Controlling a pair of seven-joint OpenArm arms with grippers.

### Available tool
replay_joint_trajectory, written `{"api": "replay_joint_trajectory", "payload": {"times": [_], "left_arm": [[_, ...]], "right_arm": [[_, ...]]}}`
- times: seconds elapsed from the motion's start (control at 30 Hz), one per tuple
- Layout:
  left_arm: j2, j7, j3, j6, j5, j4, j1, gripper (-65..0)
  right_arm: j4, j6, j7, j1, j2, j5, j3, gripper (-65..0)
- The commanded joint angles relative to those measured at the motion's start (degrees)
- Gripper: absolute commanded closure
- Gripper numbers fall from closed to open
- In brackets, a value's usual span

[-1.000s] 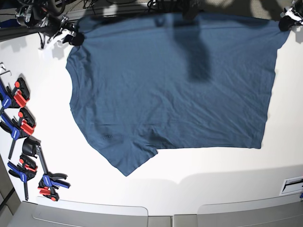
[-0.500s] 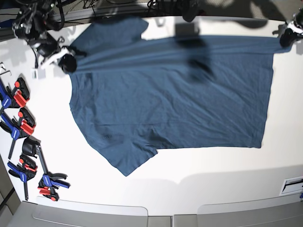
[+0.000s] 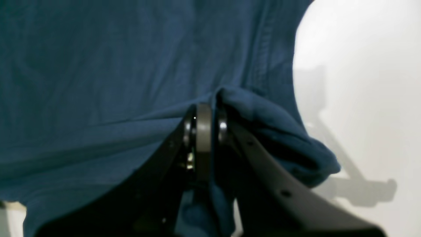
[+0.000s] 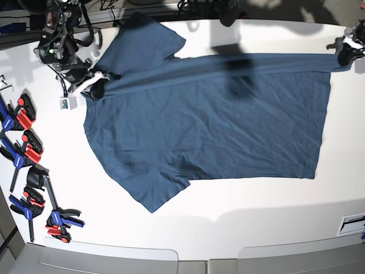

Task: Fold the T-shirt properly
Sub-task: 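Lift and pull the grasped shirt edge toward the robot with both grippers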

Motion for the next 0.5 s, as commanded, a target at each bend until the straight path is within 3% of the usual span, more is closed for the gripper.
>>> {"api": "replay_joint_trajectory", "payload": {"times": [0.0, 0.1, 0.47], "left_arm": [[-1.2, -2.2, 0.2, -0.2, 0.4, 0.8, 0.2, 0.0], [-1.2, -4.8, 2.4, 0.7, 2.9, 0.8, -0.5, 0.0], [-1.1, -4.5, 4.7, 3.0, 4.3, 0.8, -7.4, 0.0]], "right_arm": [[0.9, -0.9, 2.1, 0.5, 1.0, -0.9, 0.4, 0.0], [0.9, -1.9, 2.7, 0.8, 1.0, -1.2, 0.4, 0.0], [0.9, -2.0, 2.9, 1.0, 1.0, -1.2, 0.4, 0.0]]}}
